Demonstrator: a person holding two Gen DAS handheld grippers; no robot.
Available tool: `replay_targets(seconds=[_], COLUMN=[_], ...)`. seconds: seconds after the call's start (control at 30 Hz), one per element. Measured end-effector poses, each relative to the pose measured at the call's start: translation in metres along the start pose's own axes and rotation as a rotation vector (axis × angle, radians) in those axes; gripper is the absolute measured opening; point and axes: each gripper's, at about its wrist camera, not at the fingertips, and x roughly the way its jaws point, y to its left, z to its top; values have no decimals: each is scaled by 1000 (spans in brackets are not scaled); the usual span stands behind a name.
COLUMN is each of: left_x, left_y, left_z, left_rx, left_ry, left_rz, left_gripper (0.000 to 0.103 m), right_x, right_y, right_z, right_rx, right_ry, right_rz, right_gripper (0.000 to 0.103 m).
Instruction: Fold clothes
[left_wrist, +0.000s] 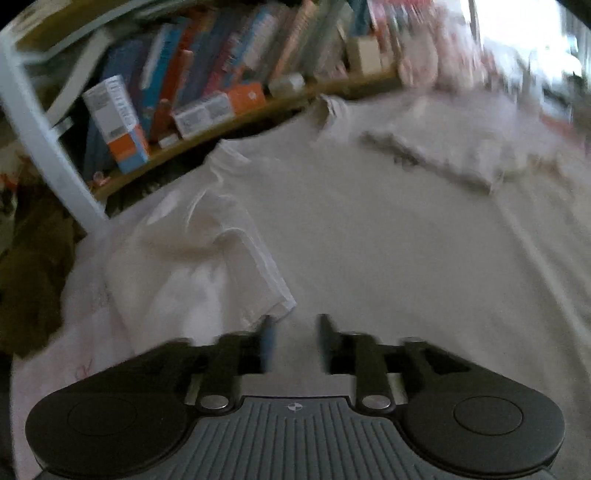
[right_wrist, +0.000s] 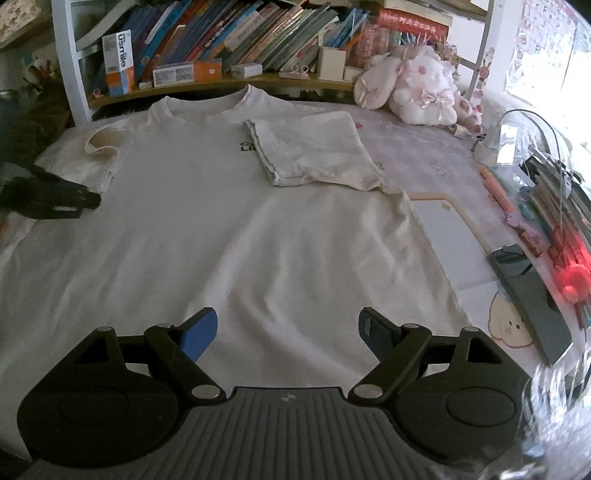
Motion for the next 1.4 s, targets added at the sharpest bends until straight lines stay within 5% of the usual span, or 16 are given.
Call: replay_targets(seconds=[0.07,0.3,0.53,0.6,0.67,0.73,0.83,0.93,1.03,1.1,1.17,1.4], left_x=[-16,-2,72,90,95,84,48,63,75,55,32,45], left_y=[19,70,36,29,32,33,16,-5,11,40,71,174], left_z=[1,45,81,80,78,79,80,79,77,67,56,18], left_rx=[-78,-268,-88,-47,-78,-131,-125,53,-1,-142,-269,-619], left_ry=[-62,-122,-35,8,7,-46,-267,-169,-74,-134,-195,-124], left_rz=[1,58,192,281,292,297,201,144,181,131,88,67], left_gripper=[59,59,58,34,5,5,6,21,39,43,58,58], right_x=[4,11,11,11,11,11,14,18,19,18,18,19], right_y=[-4,-12,-20,-25,-30,-36,-42,-45,-40,-34,-31,-20], right_z=[0,-3,-9,-11,-13,-15,-15,-13,-9,-8,-8,-5], right_rx=[5,3,-8,-2,11,25,44,69,51,20,4,25], right_ry=[13,39,58,63,68,71,78,91,84,78,80,94], right_rz=[3,8,-8,-18,-30,-39,-48,-42,-25,-17,-13,-25], right_gripper=[83,83,83,83,83,83,83,83,83,83,83,83])
